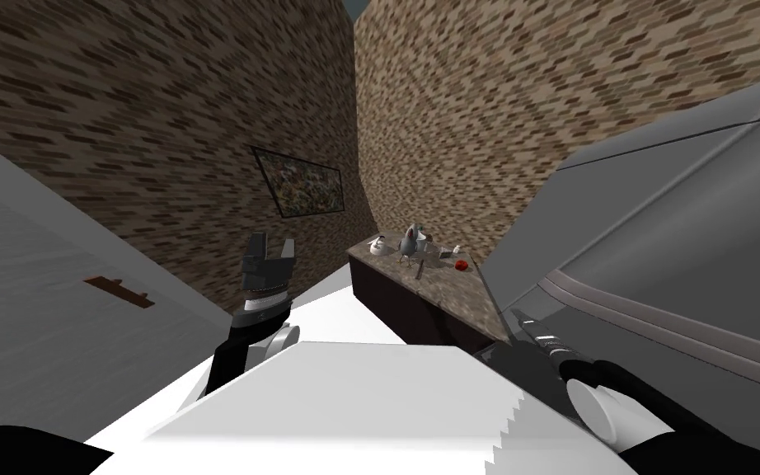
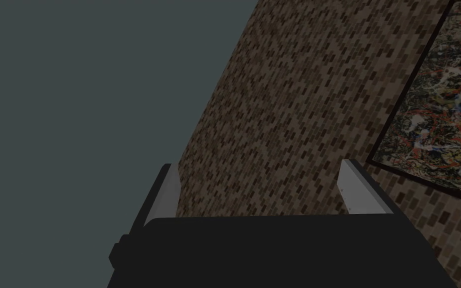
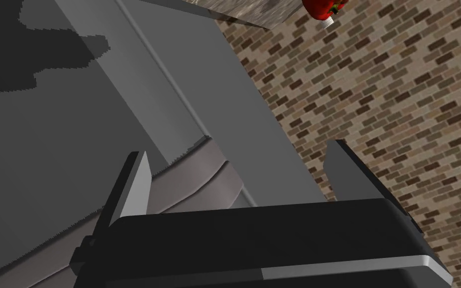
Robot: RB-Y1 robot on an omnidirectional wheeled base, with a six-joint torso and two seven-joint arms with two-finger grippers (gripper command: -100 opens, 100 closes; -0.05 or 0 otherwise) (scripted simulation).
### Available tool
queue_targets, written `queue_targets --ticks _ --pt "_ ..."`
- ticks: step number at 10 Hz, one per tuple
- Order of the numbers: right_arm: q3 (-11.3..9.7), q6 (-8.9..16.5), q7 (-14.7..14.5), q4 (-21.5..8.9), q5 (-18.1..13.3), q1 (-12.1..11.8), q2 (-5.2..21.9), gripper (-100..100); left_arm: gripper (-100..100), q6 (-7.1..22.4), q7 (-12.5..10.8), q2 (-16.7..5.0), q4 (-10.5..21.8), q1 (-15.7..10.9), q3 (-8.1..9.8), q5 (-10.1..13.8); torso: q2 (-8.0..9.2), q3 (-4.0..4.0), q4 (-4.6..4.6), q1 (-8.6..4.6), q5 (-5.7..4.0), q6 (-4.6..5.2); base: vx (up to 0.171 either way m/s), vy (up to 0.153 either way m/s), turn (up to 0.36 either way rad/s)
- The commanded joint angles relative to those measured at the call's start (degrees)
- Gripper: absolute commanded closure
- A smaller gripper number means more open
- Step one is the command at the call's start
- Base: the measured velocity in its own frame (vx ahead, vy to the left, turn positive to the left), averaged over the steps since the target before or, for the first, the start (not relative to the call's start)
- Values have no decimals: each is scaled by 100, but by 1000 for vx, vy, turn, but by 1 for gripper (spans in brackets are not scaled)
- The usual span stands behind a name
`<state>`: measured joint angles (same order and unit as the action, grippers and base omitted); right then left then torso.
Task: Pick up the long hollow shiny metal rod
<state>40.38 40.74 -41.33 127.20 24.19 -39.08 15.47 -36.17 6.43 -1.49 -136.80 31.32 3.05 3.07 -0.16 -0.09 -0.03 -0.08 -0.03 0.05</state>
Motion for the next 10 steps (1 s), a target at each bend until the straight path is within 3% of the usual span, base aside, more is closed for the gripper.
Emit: queue_targets --ticks 1,3,6,10 --pt "146 286 -200 -87 121 14 28 -100 0 0 0 0 0 0 0 0 0 0 0 0 0 0 29 17 309" --pt "146 562 -200 -87 121 14 28 -100 0 0 0 0 0 0 0 0 -6 -4 -1 2 0 0 22 4 89" --pt "396 1101 -510 -278 362 62 145 -100 0 0 0 0 0 0 0 0 -6 -4 -1 0 0 1 36 9 275" --pt "503 1719 -652 -377 472 97 211 -100 0 0 0 0 0 0 0 0 -11 -6 -2 4 1 -4 40 6 158"
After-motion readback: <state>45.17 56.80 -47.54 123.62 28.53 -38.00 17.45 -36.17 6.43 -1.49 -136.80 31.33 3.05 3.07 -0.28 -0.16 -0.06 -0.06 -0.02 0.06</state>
